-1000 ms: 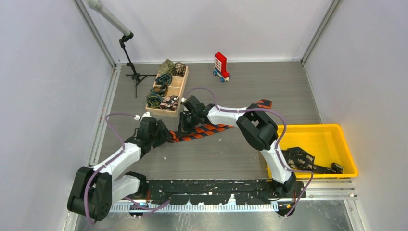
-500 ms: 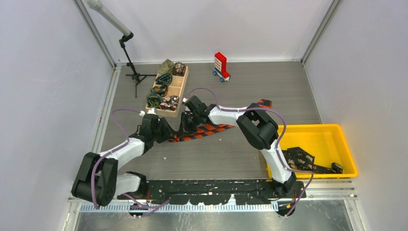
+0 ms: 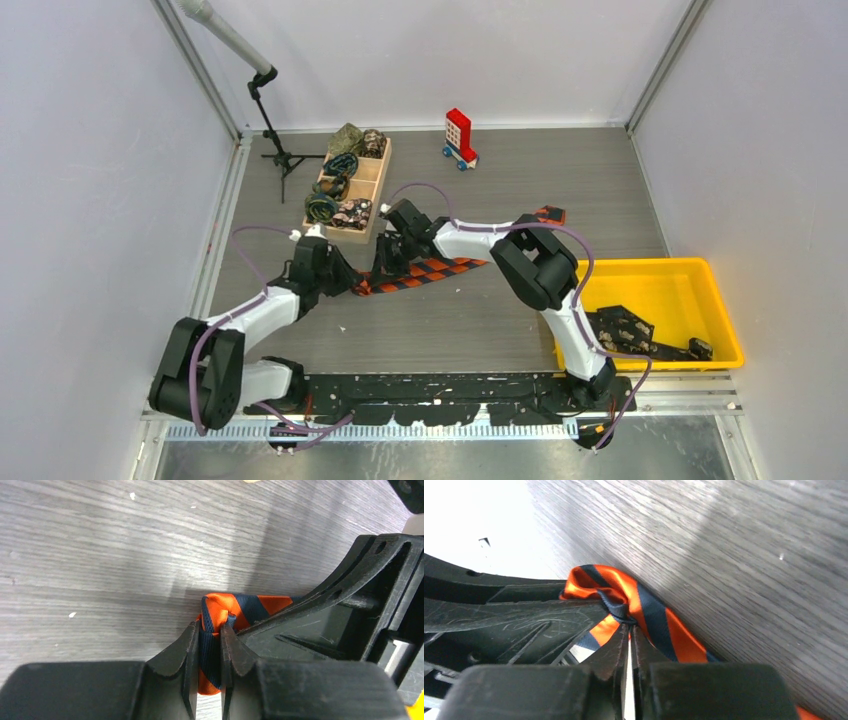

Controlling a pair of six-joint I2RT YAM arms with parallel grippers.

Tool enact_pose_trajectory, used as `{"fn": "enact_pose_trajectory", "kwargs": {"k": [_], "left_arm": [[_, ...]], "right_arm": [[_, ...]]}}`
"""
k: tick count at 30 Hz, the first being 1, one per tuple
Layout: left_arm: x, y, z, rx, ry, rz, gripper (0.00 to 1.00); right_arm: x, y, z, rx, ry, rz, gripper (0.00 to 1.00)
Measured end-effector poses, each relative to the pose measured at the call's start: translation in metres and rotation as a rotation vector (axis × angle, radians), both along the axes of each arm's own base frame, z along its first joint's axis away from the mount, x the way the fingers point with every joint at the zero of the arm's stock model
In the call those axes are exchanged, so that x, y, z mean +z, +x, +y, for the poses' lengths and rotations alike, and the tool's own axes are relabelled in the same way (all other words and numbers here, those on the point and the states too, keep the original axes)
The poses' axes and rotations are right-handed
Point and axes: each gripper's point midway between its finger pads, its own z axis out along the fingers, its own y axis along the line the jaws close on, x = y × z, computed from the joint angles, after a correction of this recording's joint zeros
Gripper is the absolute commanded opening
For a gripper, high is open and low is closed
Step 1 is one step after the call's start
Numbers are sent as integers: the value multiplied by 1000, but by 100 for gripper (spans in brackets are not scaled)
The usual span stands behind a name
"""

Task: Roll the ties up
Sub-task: Roll the tie at the center of the board.

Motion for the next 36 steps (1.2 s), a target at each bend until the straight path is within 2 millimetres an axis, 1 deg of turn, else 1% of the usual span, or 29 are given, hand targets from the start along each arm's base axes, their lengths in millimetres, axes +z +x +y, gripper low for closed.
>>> {"fn": "enact_pose_trajectory", "kwargs": {"k": [3,5,8,13,15,17,21,27,33,36], "left_arm": [[1,-4,4,11,16,9,0],[2,-8,5,13,32,14,0],[4,-13,7,16,74,21,0],[8,-18,14,35,150,25,0],[9,-19,17,45,177,25,0],[10,-21,21,58,207,28,0],[15,-22,28,80,255,20,0],[18,-23,35,87,339,15,0],[30,-18,29,53,500,-10,0],[32,-17,22,25,570,-19,0]], "right_arm": [[-2,-1,-3,-1,-15,4,25],[0,0,-5,-2,-22,3,27],[9,4,-14,-11,-32,-16,27],[23,26,-37,-58,-39,-62,27],[22,34,-44,-76,-51,-75,26],[13,39,-54,-98,-82,-77,26],[-2,30,-64,-100,-129,-55,24],[-2,21,-56,-77,-125,-65,24],[-2,18,-55,-74,-139,-77,27],[0,18,-62,-84,-170,-89,30]]}}
